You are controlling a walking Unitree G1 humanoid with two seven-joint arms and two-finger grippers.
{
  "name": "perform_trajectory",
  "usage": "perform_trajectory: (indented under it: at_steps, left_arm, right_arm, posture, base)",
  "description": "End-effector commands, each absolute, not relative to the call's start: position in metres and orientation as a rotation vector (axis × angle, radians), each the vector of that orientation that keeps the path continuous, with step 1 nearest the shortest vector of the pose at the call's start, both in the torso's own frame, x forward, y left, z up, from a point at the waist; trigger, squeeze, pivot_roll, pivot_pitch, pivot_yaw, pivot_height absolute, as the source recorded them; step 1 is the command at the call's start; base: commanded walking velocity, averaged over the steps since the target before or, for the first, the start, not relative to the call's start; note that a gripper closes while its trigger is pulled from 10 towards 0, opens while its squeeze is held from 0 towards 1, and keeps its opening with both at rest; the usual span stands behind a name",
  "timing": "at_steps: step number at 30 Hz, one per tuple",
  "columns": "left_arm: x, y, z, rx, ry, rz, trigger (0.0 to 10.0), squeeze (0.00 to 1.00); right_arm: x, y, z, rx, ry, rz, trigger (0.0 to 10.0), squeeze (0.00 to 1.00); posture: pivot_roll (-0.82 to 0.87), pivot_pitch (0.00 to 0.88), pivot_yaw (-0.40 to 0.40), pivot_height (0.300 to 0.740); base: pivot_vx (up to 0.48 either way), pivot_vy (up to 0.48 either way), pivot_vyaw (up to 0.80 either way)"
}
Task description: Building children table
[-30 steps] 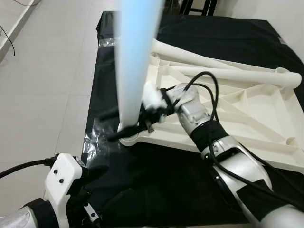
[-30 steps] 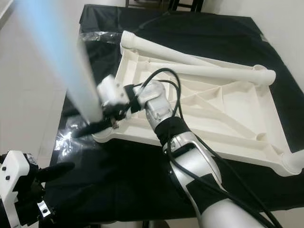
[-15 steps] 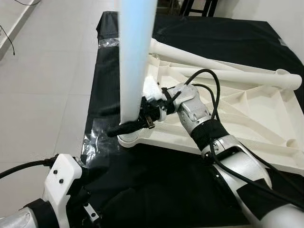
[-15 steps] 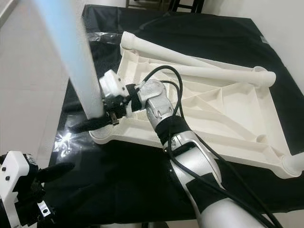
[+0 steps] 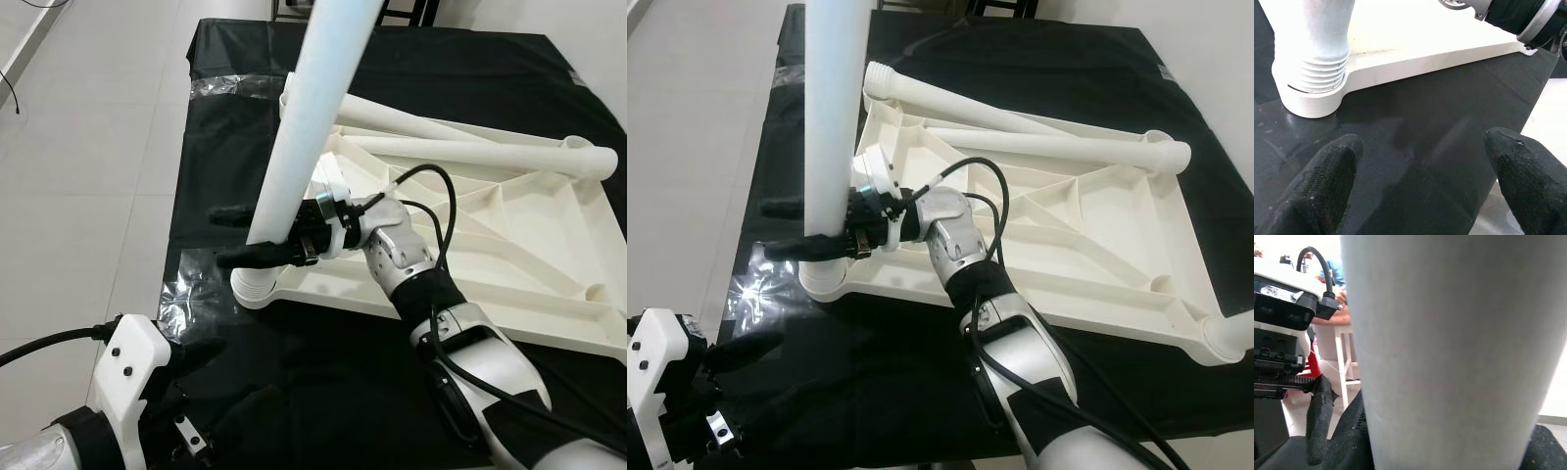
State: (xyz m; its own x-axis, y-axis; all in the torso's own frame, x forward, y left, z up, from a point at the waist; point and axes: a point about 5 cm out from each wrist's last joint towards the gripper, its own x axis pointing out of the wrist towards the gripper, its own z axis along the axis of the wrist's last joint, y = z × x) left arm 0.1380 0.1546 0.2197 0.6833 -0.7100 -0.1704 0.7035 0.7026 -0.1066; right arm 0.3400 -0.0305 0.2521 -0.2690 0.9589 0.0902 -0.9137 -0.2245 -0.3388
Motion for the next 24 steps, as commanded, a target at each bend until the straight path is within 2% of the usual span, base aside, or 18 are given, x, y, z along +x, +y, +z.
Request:
perform_trajectory:
  at_steps: [1,3,5,14,18,21,24]
  left_arm:
    - [0.133,0.151,0.221,-0.022,0.216,-0.821,10.0,0.00]
    - [0.134,0.151,0.221,-0.021,0.215,-0.820,10.0,0.00]
    - [0.134,0.151,0.221,-0.020,0.215,-0.819,10.0,0.00]
    - [0.134,0.151,0.221,-0.020,0.215,-0.819,10.0,0.00]
    - [0.134,0.151,0.221,-0.020,0.214,-0.819,10.0,0.00]
    - [0.134,0.151,0.221,-0.021,0.212,-0.819,10.0,0.00]
    - [0.134,0.151,0.221,-0.021,0.211,-0.819,10.0,0.00]
  right_arm:
    - [0.338,-0.040,0.204,-0.221,-0.146,1.803,10.0,0.00]
    - [0.337,-0.040,0.201,-0.283,-0.147,1.807,10.0,0.00]
    - [0.333,-0.041,0.194,-0.439,-0.141,1.838,10.0,0.00]
    - [0.328,-0.043,0.194,-0.521,-0.102,1.907,10.0,0.00]
    - [0.331,-0.042,0.201,-0.438,-0.073,1.899,10.0,0.00]
    - [0.339,-0.037,0.204,-0.247,0.019,1.835,10.0,0.00]
    - [0.342,-0.034,0.199,-0.175,0.100,1.787,10.0,0.00]
  posture:
    - [0.17,0.356,-0.110,0.740]
    - [0.17,0.359,-0.110,0.740]
    - [0.17,0.362,-0.109,0.740]
    - [0.17,0.364,-0.110,0.740]
    - [0.16,0.366,-0.113,0.740]
    - [0.16,0.367,-0.117,0.740]
    - [0.16,0.368,-0.120,0.740]
  base:
    - [0.000,0.000,0.00]
    - [0.000,0.000,0.00]
    - [0.000,0.000,0.00]
    - [0.000,0.000,0.00]
    - [0.000,0.000,0.00]
    - [0.000,0.000,0.00]
    - [0.000,0.000,0.00]
